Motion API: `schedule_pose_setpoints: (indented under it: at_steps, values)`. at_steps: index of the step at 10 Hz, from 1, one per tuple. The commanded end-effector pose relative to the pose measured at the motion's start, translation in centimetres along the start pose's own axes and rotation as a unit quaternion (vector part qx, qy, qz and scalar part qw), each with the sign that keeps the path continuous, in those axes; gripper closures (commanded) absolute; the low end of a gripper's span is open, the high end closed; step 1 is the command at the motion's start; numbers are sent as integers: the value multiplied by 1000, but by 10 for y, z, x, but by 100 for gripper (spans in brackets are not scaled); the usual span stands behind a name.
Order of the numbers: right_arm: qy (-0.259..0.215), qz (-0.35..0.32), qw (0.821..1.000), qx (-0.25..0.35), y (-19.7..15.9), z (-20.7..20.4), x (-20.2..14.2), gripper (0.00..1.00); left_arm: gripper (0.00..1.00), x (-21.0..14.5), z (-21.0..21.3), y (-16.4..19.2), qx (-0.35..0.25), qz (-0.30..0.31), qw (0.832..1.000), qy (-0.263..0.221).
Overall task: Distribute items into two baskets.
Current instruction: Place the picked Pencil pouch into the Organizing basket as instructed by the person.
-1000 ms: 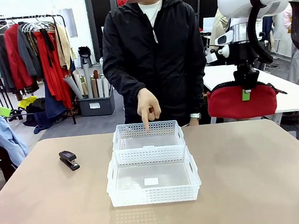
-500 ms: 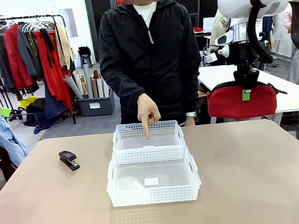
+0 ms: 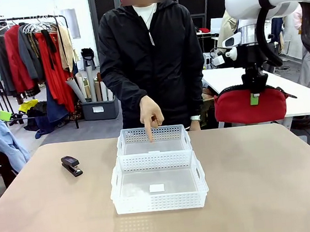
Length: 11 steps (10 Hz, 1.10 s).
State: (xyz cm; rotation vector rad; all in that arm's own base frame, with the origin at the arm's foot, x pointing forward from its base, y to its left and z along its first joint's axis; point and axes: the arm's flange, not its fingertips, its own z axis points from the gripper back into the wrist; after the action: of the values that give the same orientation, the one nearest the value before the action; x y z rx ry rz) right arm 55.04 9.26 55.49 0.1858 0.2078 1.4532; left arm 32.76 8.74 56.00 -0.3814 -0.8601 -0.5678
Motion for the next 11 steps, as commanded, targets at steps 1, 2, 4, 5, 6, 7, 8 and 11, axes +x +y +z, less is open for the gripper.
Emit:
schedule_pose_setpoints:
  at_steps: [1,2,4,5,6,7,8,11]
  values:
    - [-14,-29,999,-2,17,-7,13,100,0,0,-1,1,-5,-3,1000,-4]
    - [-14,-40,999,-7,27,-11,21,100,0,0,-1,1,-5,-3,1000,-4]
    - [-3,-27,1000,-11,44,-25,41,100,0,0,-1,1,-5,-3,1000,-4]
    - [2,-21,1000,-14,50,-31,49,100,0,0,-1,1,-5,-3,1000,-4]
    - [3,-20,1000,-16,56,-36,59,100,0,0,-1,1,-5,-3,1000,-4]
    - [5,-11,1000,-23,63,-42,69,100,0,0,-1,1,-5,-3,1000,-4]
    - [-2,-8,1000,-26,68,-49,76,100,0,0,-1,1,-5,-3,1000,-4]
    - [-13,-6,999,-31,86,-63,97,100,0,0,-1,1,-5,-3,1000,-4]
